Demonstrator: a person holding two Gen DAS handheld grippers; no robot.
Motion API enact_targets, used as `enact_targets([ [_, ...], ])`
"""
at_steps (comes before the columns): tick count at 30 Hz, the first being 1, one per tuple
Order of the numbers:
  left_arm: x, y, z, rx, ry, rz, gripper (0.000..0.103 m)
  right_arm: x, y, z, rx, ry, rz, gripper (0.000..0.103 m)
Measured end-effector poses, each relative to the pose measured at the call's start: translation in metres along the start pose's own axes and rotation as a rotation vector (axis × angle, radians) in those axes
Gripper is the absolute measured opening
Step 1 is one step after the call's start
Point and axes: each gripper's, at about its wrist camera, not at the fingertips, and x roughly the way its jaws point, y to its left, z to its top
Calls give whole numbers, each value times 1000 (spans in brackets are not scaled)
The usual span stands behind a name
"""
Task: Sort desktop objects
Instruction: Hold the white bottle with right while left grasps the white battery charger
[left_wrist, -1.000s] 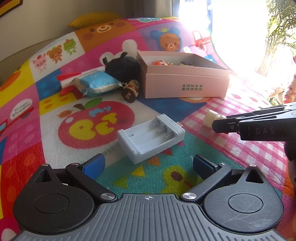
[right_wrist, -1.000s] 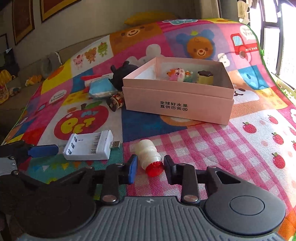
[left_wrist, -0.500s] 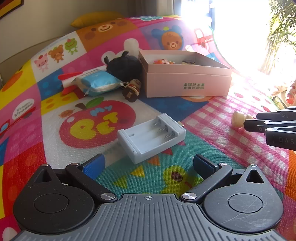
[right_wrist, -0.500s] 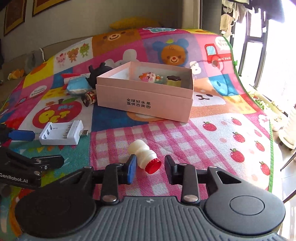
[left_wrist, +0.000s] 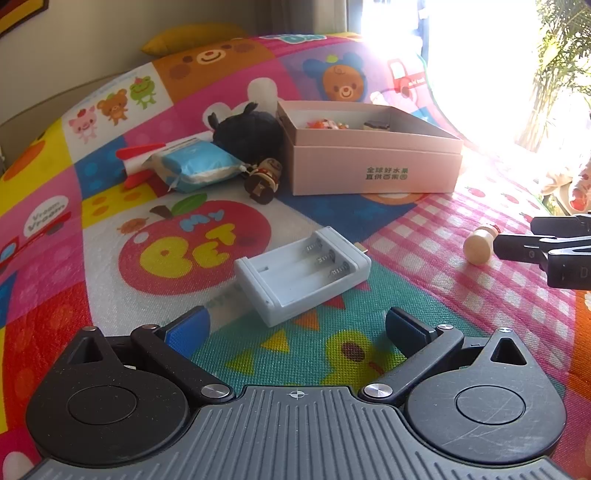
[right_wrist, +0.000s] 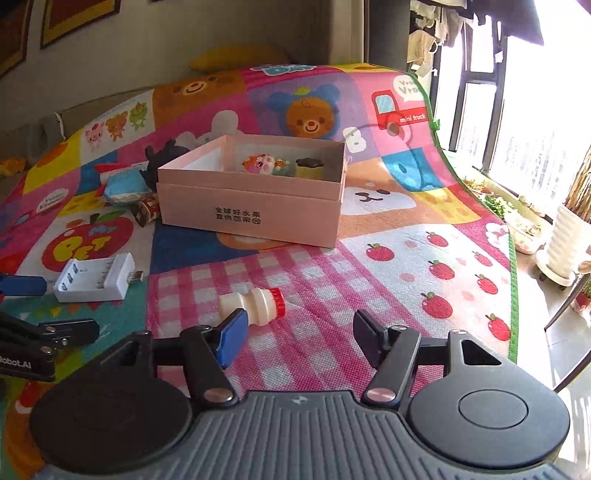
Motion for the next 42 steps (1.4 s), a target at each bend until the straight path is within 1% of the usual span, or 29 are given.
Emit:
enact_targets([
  [1, 0, 0, 0, 0, 0, 0, 103, -2, 2, 0, -16, -16, 29, 71],
  [3, 0, 0, 0, -1, -1, 0, 103, -2, 10, 2, -72, -38, 43, 71],
  [6, 0, 0, 0, -1, -1, 0, 103, 9, 11, 7, -83, 3, 64, 71],
  [8, 0, 0, 0, -1, -1, 0, 103, 15, 11, 8, -85, 42, 85, 68],
  [12, 0, 0, 0, 0, 0, 0, 103, 13, 13, 2, -113, 44, 128, 66],
  [14, 0, 0, 0, -1, 0, 0, 103, 11, 14, -1, -126, 44, 142, 59],
  [16, 0, 0, 0, -1, 0, 0, 103, 13, 13, -1, -125, 52, 155, 54],
  [18, 0, 0, 0, 0, 0, 0, 103, 15, 13, 0, -120, 59, 159, 45],
  [19, 0, 0, 0, 0, 0, 1, 103, 17, 12, 1, -116, 66, 161, 42],
  [22, 0, 0, 0, -1, 6, 5, 103, 14, 10, 0, -100, 51, 150, 42],
  [25, 1, -4, 6, -27, 24, 15, 103, 6, 7, -4, -76, 42, 155, 42],
  [29, 13, -19, 20, -21, 44, -26, 103, -7, 5, -11, -40, 6, 128, 42],
  [33, 32, -38, 33, 45, 56, -13, 103, -10, 9, -14, -57, -10, 105, 42],
  [36, 44, -43, 43, 38, 57, -3, 103, -10, 12, -15, -67, -11, 95, 42],
  [38, 52, -44, 49, 32, 54, 17, 103, -11, 12, -16, -67, -19, 96, 42],
  [42, 54, -49, 51, 67, 28, 39, 103, -11, 11, -16, -64, -23, 97, 42],
])
